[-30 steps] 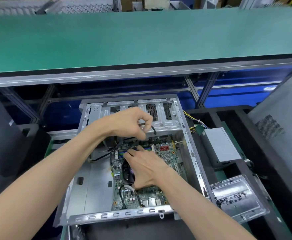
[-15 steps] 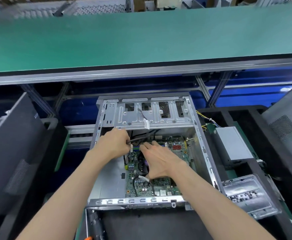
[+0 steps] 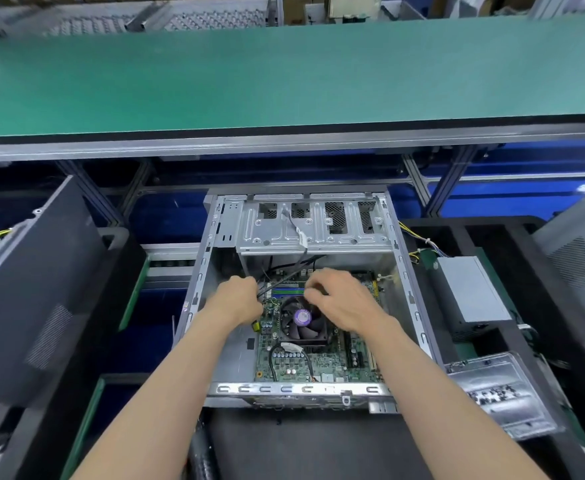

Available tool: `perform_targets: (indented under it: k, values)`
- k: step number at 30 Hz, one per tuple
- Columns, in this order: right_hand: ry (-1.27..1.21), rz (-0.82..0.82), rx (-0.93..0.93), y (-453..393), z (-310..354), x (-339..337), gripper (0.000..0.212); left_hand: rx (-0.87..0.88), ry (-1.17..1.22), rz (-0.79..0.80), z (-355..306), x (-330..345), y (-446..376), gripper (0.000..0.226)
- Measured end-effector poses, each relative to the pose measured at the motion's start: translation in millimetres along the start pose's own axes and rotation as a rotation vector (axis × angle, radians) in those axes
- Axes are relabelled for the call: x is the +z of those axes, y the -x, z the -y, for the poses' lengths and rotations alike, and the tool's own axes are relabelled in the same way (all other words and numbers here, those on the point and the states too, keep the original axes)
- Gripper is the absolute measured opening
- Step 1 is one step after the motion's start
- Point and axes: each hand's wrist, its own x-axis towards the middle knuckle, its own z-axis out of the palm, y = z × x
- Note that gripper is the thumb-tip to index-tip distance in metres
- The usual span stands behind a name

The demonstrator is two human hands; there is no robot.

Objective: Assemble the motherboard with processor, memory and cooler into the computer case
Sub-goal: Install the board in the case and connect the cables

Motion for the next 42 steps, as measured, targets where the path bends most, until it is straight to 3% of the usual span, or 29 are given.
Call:
perform_targets:
  k: [4,9,14,17,20,24,31,35,38,41,42]
  values:
    - [0.217,-0.135,0.252,-2.0,-5.8,-1.3,0.024,-0.037,-0.03,0.035,-0.7,4.6,0.9,0.031]
    - [0.363,-0.13,0.369,-1.5,-11.7,-0.4,0.025,-0.139,0.045,-0.181,-3.0,-0.5,0.6,0.017]
    - [0.441,-0.145,0.25,2.0,-3.1,-1.5,0.029,-0.171,0.275,-0.116,-6.0,-0.3,-0.8,0.009]
    - [0.216,-0.172,0.101,2.7,2.7,-4.8,0.042,-0.204,0.483,-0.075,-3.2,-5.4,-3.5,0.003]
    - [-0.069,0.033,-0.033,4.5,7.9,-6.2,0.056,-0.241,0.725,0.036,3.8,-7.8,-3.1,0.034]
    - [-0.13,0.288,-0.027,5.8,9.3,-2.8,0.077,-0.215,0.984,0.191,1.1,-12.3,7.0,0.041]
    - [-0.108,0.409,0.007,2.2,6.6,0.5,0.095,-0.145,1.501,0.332,3.4,-18.6,11.4,0.052]
    - [0.01,0.351,-0.011,-0.8,4.2,7.0,0.105,-0.234,1.409,0.172,-5.4,-10.9,8.8,0.037]
    - [0.117,0.303,-0.063,-1.9,4.4,9.1,0.104,-0.2,1.421,0.075,-19.3,-9.4,0.0,0.034]
    - [0.208,0.28,-0.1,-2.2,5.1,9.7,0.098,-0.186,1.645,0.213,-34.0,-12.3,-3.9,0.018]
    - [0.23,0.277,-0.109,-2.1,5.5,10.2,0.097,-0.176,1.77,0.248,-36.7,-11.7,-5.7,0.023]
